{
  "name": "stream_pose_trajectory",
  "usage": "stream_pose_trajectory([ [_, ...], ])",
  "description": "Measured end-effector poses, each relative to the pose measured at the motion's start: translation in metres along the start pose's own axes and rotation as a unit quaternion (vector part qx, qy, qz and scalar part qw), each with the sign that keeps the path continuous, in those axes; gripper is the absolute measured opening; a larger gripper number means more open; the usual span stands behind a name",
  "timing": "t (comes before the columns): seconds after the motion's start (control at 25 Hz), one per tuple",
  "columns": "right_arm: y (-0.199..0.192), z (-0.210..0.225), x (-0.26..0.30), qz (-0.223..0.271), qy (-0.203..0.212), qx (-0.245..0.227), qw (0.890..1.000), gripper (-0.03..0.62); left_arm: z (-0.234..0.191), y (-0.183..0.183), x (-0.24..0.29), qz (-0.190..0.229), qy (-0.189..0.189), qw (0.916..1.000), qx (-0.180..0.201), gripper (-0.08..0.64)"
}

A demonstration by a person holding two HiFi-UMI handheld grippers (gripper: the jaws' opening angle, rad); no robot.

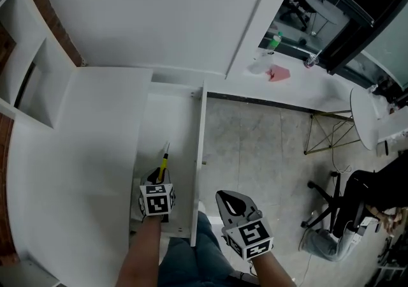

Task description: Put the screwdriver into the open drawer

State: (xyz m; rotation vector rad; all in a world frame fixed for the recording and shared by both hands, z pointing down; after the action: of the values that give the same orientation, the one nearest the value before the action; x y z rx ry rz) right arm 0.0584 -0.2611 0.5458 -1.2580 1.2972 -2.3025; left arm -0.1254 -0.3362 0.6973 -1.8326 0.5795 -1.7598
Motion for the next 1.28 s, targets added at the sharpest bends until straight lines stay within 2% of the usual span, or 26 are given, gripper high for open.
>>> stream_pose_trajectory([
  [0.2,-0.008,0.004,0.008,-0.011,0.001,0.001,1.000,0.011,0.004,-0.016,0.018,-0.031,0.014,0.9994,0.007,0.081],
  [0.4,-0.005,0.003,0.013,0.008,0.005,0.002,1.000,0.011,0.007,-0.029,0.025,-0.069,0.021,0.9973,0.013,0.083],
  [0.56,-0.004,0.001,0.017,0.008,0.008,0.006,1.000,0.011,0.006,-0.029,0.028,-0.071,0.021,0.9971,0.018,0.087],
  [0.6,-0.004,0.001,0.017,0.006,0.008,0.006,1.000,0.011,0.007,-0.029,0.027,-0.072,0.019,0.9971,0.019,0.104],
  [0.64,-0.003,0.001,0.016,0.003,0.008,0.007,1.000,0.011,0.006,-0.027,0.025,-0.071,0.018,0.9971,0.020,0.150],
  [0.68,-0.002,0.000,0.015,0.001,0.009,0.009,1.000,0.011,0.006,-0.025,0.023,-0.069,0.015,0.9974,0.018,0.158],
  [0.92,0.016,0.000,0.007,0.015,0.007,0.002,1.000,0.011,0.007,-0.004,-0.008,-0.029,-0.008,0.9993,0.020,0.158],
  [1.24,0.060,-0.024,-0.019,0.056,-0.001,-0.029,0.998,0.011,-0.004,0.046,-0.097,0.074,-0.036,0.9964,0.020,0.144],
  [1.28,0.064,-0.027,-0.024,0.062,-0.003,-0.028,0.998,0.011,-0.008,0.051,-0.109,0.090,-0.037,0.9951,0.017,0.122],
])
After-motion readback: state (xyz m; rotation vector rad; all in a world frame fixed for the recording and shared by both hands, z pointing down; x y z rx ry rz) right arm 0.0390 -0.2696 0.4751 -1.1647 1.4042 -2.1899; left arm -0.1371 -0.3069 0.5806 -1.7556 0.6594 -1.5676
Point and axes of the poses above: the fingertips, and each gripper's own axes: x forward along the fingers, z to its right, y out of its top, the point moved 3 cm from there along -x, backward along the fingers, and after that the axes turned 9 degrees about y, right-handed, at the moved point
